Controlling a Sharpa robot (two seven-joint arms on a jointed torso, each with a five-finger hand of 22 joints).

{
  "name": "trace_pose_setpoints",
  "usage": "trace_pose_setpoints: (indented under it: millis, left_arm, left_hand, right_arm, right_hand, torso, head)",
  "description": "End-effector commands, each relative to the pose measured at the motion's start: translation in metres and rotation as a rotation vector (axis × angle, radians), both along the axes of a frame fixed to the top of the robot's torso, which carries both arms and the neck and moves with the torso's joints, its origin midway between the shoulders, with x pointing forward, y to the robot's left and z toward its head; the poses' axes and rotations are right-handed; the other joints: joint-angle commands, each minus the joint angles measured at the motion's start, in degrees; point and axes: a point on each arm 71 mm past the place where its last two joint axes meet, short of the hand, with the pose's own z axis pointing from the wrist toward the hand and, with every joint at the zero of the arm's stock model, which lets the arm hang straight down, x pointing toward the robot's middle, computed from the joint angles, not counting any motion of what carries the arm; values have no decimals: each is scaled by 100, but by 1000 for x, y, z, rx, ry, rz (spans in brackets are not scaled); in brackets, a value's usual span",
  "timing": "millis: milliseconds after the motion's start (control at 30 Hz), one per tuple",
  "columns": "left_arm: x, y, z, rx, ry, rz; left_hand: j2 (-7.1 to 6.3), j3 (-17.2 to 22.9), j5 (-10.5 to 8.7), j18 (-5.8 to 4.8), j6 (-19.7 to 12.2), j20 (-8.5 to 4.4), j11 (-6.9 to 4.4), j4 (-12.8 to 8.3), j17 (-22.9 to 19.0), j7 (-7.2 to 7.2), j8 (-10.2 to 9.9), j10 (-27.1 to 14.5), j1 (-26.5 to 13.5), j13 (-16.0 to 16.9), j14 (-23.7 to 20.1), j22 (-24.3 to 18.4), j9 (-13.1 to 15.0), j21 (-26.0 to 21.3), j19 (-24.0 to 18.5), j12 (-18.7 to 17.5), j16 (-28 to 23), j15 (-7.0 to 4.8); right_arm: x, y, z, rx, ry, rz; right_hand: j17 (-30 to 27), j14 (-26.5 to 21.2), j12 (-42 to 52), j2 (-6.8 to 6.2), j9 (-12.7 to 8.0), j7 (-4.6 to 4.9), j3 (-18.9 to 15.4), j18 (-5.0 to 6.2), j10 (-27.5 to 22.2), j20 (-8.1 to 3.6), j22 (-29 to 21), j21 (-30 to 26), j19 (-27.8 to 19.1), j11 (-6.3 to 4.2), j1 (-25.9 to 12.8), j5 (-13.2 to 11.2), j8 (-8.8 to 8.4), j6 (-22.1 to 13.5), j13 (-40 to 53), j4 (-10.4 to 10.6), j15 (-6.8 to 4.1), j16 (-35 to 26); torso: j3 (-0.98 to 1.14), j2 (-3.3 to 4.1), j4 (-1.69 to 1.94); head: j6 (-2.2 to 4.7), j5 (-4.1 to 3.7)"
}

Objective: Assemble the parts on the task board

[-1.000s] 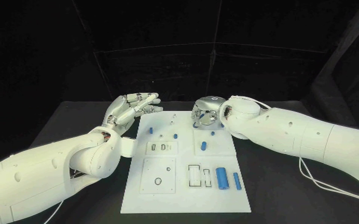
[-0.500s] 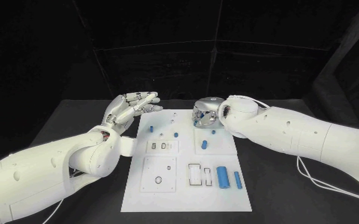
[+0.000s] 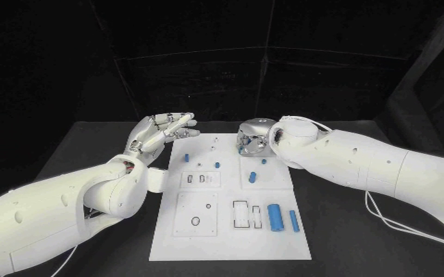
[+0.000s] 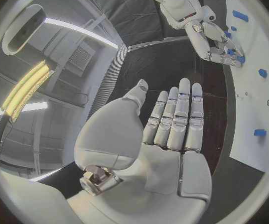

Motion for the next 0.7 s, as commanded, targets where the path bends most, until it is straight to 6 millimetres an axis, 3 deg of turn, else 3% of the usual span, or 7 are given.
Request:
trace_pose_setpoints:
  millis: [33, 267, 400, 700]
  left_arm:
    - [0, -1, 2, -10, -6, -13]
    - [0, 1, 2, -11, -3, -11]
    - [0, 2, 2, -11, -1, -9]
    - [0, 2, 2, -13, -1, -12]
  left_hand:
    - [47, 2, 26, 84, 5, -5, 19, -13, 8, 52, -39, -3, 6, -9, -9, -5, -5, -21, 32, -25, -21, 34]
    - [58, 5, 26, 84, 5, -4, 20, -11, 9, 53, -43, -5, 4, -9, -5, -9, -5, -23, 35, -32, -25, 34]
    - [58, 5, 26, 84, 5, -4, 20, -11, 9, 53, -43, -5, 4, -9, -5, -9, -5, -23, 35, -32, -25, 34]
    - [64, 7, 26, 85, 5, -3, 20, -11, 11, 53, -45, -6, 4, -9, -3, -10, -5, -25, 36, -36, -28, 34]
  right_arm:
    - [0, 1, 0, -4, -7, 3]
    - [-3, 1, 10, 78, -111, -10]
    - [-7, 1, 18, 144, -174, -16]
    - [-5, 11, 23, 200, -222, -23]
  right_hand:
    - [22, 131, -1, 13, -3, -1, 69, -42, 29, 1, 26, 34, 28, 5, 28, -33, 5, 41, -1, 7, -35, 50]
    - [59, 119, -35, -25, -13, 12, 174, -51, 20, 5, 86, 76, 42, 19, 45, -23, -17, 49, -6, 1, -25, 108]
    - [74, 100, -72, -90, -23, 29, 325, -52, 13, 17, 115, 108, 29, 36, 49, 95, -47, 53, -14, 1, -12, 156]
    - [93, 92, -95, -139, -28, 40, 410, -54, 2, 24, 136, 127, 25, 47, 37, 129, -69, 46, -19, 6, -3, 189]
  torso:
    - [0, 5, 3]
    - [1, 3, -1]
    - [-11, 7, 2]
    - [0, 31, 27]
  head:
    - [1, -4]
    - [18, 28]
    - [55, 30]
    - [88, 45]
